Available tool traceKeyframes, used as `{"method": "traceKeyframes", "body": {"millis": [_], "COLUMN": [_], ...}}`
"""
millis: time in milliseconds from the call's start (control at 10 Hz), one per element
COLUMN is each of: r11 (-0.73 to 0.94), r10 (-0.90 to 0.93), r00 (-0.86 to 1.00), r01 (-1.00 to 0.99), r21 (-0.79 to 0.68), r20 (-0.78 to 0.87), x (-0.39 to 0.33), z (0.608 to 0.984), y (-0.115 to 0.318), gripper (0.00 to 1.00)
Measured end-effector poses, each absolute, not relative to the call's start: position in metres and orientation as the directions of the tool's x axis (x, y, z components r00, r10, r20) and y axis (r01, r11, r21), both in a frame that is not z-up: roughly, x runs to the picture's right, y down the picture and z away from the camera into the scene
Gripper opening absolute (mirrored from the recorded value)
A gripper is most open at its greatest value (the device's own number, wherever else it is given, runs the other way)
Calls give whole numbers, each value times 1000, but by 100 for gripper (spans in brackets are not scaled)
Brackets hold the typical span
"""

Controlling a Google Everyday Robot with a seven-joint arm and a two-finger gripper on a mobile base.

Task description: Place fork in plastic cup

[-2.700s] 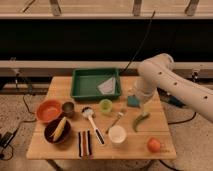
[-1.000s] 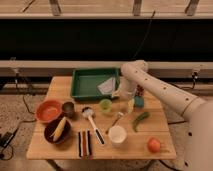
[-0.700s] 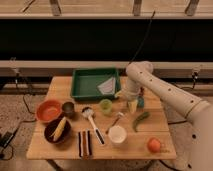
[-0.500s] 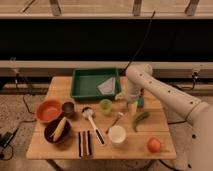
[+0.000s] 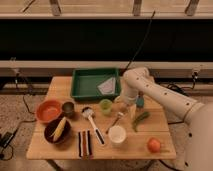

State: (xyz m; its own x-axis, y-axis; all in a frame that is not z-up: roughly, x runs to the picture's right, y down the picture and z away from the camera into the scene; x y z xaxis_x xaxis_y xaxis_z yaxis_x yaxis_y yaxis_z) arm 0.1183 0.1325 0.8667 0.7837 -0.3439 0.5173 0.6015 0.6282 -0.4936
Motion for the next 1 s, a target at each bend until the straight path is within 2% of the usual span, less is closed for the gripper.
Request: {"method": "traceKeyframes", "body": {"millis": [1000], "r11": [607], "r10": [-340], "r00": [797], "r01": [592], "r21": [-530], "r20": [500], "x": [128], "z": [897], "y": [131], "gripper": [80]}}
